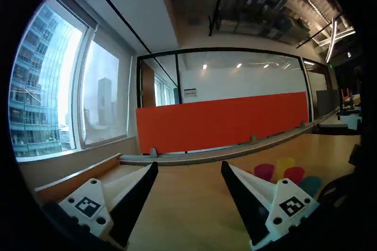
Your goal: Pour water
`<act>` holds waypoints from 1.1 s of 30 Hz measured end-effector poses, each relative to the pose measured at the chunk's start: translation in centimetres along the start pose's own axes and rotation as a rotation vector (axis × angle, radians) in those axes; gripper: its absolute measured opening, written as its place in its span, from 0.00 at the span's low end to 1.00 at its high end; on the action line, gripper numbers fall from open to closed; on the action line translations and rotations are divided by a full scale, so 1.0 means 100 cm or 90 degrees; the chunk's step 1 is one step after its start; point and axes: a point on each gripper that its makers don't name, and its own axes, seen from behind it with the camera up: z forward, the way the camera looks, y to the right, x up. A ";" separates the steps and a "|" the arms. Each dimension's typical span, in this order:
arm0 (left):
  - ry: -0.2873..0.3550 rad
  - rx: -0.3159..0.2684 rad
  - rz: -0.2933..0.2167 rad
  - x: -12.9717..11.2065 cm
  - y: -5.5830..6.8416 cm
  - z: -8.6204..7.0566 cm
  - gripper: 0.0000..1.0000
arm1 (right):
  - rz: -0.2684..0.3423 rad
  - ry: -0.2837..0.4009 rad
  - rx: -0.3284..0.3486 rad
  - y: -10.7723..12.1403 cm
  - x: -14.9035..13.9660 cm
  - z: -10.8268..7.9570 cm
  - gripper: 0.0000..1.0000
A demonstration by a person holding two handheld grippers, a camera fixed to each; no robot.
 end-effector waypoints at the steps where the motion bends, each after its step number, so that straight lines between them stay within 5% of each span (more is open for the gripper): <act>1: 0.001 0.001 -0.002 -0.002 0.001 0.000 1.00 | 0.000 0.000 -0.001 0.001 0.000 0.000 1.00; 33: -0.020 0.009 -0.052 -0.067 0.001 0.008 1.00 | -0.001 -0.005 -0.009 0.004 0.005 -0.005 1.00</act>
